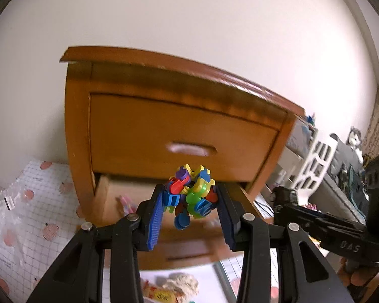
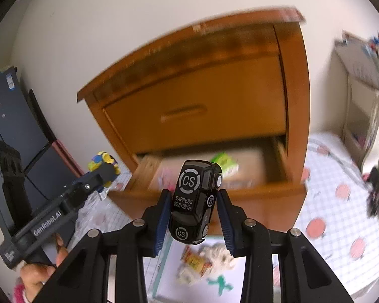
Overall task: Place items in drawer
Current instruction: 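Carry the blocks with the left tool while the right tool carries the car into the drawer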
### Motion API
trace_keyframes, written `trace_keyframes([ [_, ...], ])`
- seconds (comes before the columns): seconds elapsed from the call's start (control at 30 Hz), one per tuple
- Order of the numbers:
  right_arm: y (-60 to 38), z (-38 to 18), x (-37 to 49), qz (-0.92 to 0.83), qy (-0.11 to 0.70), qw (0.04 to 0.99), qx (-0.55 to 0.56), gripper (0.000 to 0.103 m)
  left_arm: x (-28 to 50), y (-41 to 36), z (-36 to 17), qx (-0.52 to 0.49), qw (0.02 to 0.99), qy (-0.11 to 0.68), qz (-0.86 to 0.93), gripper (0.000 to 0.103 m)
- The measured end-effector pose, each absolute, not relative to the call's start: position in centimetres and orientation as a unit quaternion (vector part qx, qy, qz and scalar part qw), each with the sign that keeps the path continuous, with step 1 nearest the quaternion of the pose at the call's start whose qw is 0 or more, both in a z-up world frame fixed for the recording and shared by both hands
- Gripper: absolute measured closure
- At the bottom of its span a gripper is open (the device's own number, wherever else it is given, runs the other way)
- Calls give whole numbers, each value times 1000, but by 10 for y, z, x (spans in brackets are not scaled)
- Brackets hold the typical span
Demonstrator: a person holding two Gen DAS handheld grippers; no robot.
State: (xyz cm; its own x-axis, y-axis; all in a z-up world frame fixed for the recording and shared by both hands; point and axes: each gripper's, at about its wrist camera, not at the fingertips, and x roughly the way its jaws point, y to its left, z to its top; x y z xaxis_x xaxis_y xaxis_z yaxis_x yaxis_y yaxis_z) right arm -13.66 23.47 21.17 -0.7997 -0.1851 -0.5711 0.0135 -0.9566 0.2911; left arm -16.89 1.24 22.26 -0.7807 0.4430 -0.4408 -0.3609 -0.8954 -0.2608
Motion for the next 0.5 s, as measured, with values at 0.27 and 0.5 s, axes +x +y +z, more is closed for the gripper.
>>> trace_keyframes([
  [0.27,247,237,-175,-945,-104,31,309,64,-203,14,232,-259,194,-78,943,61],
  [0.5,249,223,-215,-935,-92,17,342,64,-232,16,207,-292,174,-71,938,61],
])
